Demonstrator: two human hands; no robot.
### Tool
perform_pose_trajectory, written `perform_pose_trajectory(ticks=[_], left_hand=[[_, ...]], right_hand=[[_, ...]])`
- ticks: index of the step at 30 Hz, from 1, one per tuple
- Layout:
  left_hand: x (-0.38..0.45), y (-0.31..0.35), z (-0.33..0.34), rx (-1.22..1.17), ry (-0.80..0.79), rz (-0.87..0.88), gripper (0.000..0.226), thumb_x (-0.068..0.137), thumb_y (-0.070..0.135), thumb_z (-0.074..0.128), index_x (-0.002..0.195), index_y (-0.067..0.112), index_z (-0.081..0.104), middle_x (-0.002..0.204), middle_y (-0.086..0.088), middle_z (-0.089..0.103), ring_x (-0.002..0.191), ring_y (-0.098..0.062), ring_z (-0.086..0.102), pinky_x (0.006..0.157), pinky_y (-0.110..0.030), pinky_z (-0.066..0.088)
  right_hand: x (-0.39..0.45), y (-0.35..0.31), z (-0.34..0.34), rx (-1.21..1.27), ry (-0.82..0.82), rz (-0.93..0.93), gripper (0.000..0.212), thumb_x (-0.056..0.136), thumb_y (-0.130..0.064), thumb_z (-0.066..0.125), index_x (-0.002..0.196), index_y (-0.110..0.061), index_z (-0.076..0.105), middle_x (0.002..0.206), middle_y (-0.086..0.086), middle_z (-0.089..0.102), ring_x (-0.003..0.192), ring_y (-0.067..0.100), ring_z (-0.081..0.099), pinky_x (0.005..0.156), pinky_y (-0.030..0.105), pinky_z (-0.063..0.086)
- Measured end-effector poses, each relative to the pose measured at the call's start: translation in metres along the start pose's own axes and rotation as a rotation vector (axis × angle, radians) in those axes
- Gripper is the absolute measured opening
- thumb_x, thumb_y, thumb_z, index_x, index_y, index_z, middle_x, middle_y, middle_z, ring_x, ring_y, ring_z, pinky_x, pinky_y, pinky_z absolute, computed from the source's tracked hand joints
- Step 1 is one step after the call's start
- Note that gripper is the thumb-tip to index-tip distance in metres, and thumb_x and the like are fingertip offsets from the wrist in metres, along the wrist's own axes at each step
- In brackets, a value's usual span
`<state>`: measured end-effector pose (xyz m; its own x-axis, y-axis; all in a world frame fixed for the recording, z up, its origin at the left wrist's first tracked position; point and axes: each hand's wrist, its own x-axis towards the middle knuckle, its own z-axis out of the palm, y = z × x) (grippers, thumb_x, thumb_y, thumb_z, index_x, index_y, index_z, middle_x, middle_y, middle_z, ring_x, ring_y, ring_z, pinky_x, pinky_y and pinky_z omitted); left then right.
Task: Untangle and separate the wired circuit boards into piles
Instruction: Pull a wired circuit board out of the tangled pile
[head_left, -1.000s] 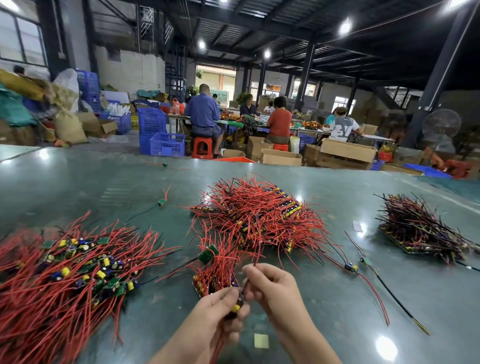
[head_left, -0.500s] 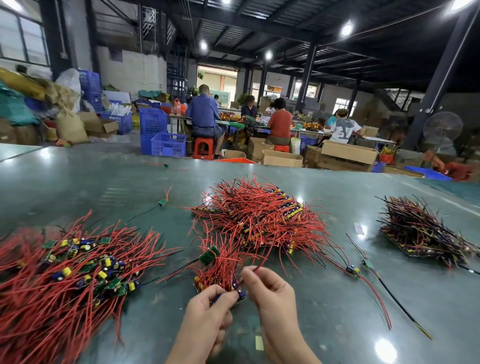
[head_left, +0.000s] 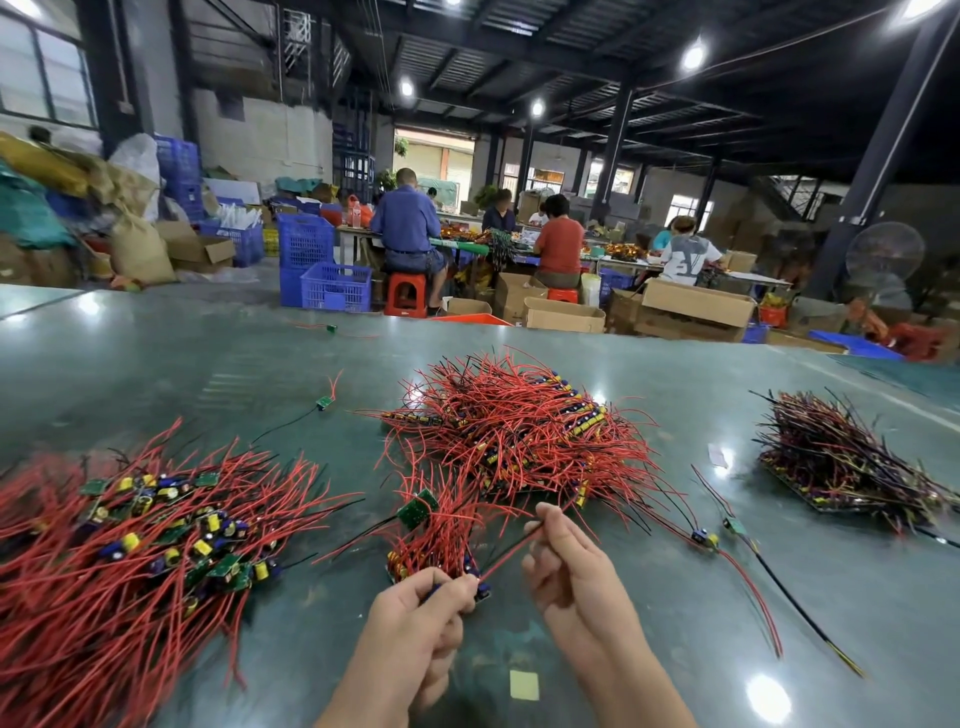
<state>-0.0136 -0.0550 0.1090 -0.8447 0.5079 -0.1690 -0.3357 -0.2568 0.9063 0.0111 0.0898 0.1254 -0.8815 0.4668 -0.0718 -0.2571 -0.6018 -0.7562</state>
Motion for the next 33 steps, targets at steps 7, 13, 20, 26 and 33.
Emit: perform_pose_trajectory(ticks=[7,13,20,26,33], left_hand=[[0.003,0.005,-0.011,0.284,0.057,0.205,0.031,0.088,0.011,0.061,0.061,0.009,0.047,0.04,0.002,0.034,0.028,-0.007,0.019,0.032,-0.011,0.017],[0.0,0.01,-0.008,0.287,-0.008,0.193,0.031,0.088,0.014,0.061,0.062,0.011,0.045,0.042,0.003,0.034,0.03,-0.007,0.019,0.034,-0.01,0.017],[-0.002,0.02,-0.015,0.498,-0.013,0.355,0.031,0.078,0.029,0.073,0.059,0.015,0.053,0.046,0.004,0.043,0.037,-0.005,0.032,0.04,-0.011,0.027],[-0.006,0.026,-0.014,0.405,-0.131,0.211,0.022,0.071,0.026,0.066,0.064,0.011,0.051,0.045,0.002,0.039,0.033,-0.005,0.025,0.035,-0.012,0.022],[0.012,0.056,-0.076,0.608,0.484,0.467,0.023,0.084,-0.006,0.054,0.085,0.018,0.052,0.061,0.002,0.061,0.058,-0.021,0.051,0.052,-0.024,0.04]], right_hand=[[0.003,-0.014,-0.01,-0.377,0.17,-0.167,0.012,0.075,-0.012,0.07,0.071,-0.02,0.078,0.066,-0.003,0.064,0.044,0.001,0.042,0.051,0.011,0.043],[0.004,-0.018,-0.005,0.152,0.01,0.169,0.009,0.072,-0.017,0.06,0.076,-0.012,0.067,0.05,-0.003,0.054,0.033,0.001,0.034,0.033,0.012,0.034],[0.007,-0.023,-0.012,-0.047,0.001,0.064,0.015,0.071,-0.018,0.062,0.067,-0.01,0.075,0.063,0.002,0.063,0.036,0.001,0.042,0.043,0.014,0.044],[0.007,-0.018,-0.012,0.094,-0.044,0.073,0.014,0.074,-0.017,0.062,0.07,-0.01,0.073,0.064,0.002,0.063,0.037,0.003,0.04,0.038,0.015,0.038],[0.007,-0.011,-0.015,-0.488,0.072,-0.029,0.018,0.09,-0.015,0.058,0.088,-0.014,0.076,0.071,-0.003,0.069,0.048,0.002,0.048,0.051,0.016,0.037]])
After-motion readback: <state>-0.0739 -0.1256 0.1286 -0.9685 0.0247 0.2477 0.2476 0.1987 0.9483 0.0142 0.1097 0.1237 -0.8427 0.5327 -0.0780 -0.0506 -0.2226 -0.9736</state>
